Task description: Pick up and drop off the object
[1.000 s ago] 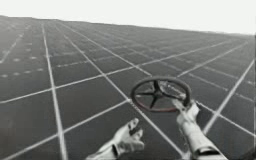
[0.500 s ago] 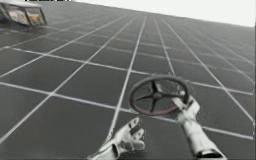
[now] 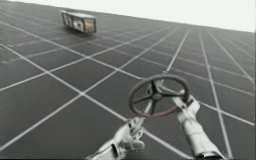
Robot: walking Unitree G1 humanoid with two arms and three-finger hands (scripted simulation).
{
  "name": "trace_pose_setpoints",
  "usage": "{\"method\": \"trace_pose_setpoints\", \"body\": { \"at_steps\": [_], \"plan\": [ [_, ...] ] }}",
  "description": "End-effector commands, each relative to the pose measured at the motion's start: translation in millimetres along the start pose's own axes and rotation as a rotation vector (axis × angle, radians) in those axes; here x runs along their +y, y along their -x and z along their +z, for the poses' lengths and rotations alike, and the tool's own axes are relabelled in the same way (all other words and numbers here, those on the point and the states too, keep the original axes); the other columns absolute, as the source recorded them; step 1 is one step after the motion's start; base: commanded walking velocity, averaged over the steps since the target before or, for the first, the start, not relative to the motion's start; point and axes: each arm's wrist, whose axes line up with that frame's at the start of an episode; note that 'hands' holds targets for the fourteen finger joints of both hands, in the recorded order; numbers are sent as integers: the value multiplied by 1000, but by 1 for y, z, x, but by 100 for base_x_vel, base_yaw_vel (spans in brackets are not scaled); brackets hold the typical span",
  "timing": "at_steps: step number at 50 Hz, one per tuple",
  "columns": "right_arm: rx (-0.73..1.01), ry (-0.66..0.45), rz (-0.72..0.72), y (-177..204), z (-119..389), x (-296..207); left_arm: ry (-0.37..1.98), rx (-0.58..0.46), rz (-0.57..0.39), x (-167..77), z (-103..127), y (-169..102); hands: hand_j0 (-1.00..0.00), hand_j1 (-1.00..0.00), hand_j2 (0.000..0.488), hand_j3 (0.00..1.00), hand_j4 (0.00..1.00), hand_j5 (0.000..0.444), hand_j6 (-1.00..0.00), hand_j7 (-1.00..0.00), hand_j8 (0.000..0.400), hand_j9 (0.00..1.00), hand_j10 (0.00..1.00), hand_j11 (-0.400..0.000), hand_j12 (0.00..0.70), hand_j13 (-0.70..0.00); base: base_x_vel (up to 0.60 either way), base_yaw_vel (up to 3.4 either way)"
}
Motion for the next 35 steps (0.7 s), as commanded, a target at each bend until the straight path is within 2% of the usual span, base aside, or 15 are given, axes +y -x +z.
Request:
{"method": "trace_pose_setpoints", "body": {
  "at_steps": [1,35],
  "plan": [
    [-11,-31,-9,-3,6,-6,-20,7,-5,-5,2,-2,0,0,0,1000,1000,0,0,0,0,1000,1000,-400,0,-700,47,34],
    [-11,-31,-9,-3,6,-6,-20,7,-5,-5,2,-2,0,0,0,1000,1000,0,0,0,0,1000,1000,-400,0,-700,47,35]
  ]
}}
